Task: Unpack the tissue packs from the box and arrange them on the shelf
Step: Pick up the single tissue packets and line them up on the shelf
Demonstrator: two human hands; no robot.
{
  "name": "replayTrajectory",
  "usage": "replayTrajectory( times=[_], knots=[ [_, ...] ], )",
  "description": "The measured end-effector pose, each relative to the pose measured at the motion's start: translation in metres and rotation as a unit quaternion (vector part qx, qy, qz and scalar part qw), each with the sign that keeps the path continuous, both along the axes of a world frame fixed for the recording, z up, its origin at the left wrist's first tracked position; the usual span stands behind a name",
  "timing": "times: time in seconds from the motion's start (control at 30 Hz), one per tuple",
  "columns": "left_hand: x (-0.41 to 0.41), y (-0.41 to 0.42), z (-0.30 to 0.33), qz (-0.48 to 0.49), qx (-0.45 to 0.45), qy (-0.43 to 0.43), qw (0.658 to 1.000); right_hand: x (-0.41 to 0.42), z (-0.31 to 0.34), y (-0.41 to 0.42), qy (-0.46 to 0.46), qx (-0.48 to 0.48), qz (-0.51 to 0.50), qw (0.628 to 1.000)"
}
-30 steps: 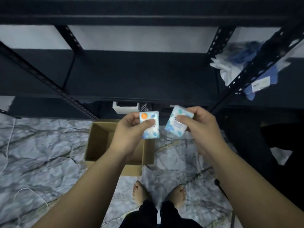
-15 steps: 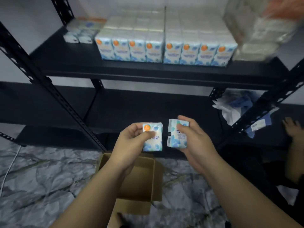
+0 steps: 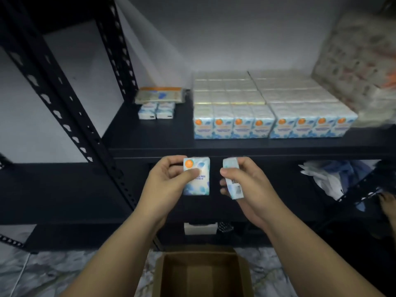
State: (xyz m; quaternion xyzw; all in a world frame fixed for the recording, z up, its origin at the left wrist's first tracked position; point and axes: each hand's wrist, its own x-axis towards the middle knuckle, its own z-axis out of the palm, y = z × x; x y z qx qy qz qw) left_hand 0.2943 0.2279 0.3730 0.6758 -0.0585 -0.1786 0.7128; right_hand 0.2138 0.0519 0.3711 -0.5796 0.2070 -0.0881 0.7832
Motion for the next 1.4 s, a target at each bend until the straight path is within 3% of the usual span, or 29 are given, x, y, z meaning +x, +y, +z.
replayTrajectory(
  times=[0.2, 0.43, 0.63, 0.83, 1.1, 1.4],
  knots=[
    [0.042, 0.022, 0.017, 0.026, -0.013, -0.021, 0.999, 0.046, 0.019, 0.024, -0.039, -0.032, 0.0, 0.999],
    [0.083, 0.048, 0.03, 0.082, 0.007, -0.061, 0.995, 0.092, 0.027, 0.038, -0.029, -0.145, 0.019, 0.989],
    [0.119, 0.063, 0.029, 0.13, 0.063, -0.114, 0.983, 0.135, 0.023, 0.061, -0.064, -0.225, 0.044, 0.971],
    [0.149, 0.067, 0.016, 0.157, 0.13, -0.137, 0.969, 0.169, 0.013, 0.068, -0.051, -0.281, -0.012, 0.958],
    [0.18, 0.061, 0.003, 0.117, 0.25, -0.23, 0.933, 0.198, 0.001, 0.069, -0.024, -0.367, -0.057, 0.928],
    [0.169, 0.078, -0.008, 0.013, 0.313, -0.29, 0.904, 0.185, -0.008, 0.064, -0.021, -0.449, 0.049, 0.892]
  ],
)
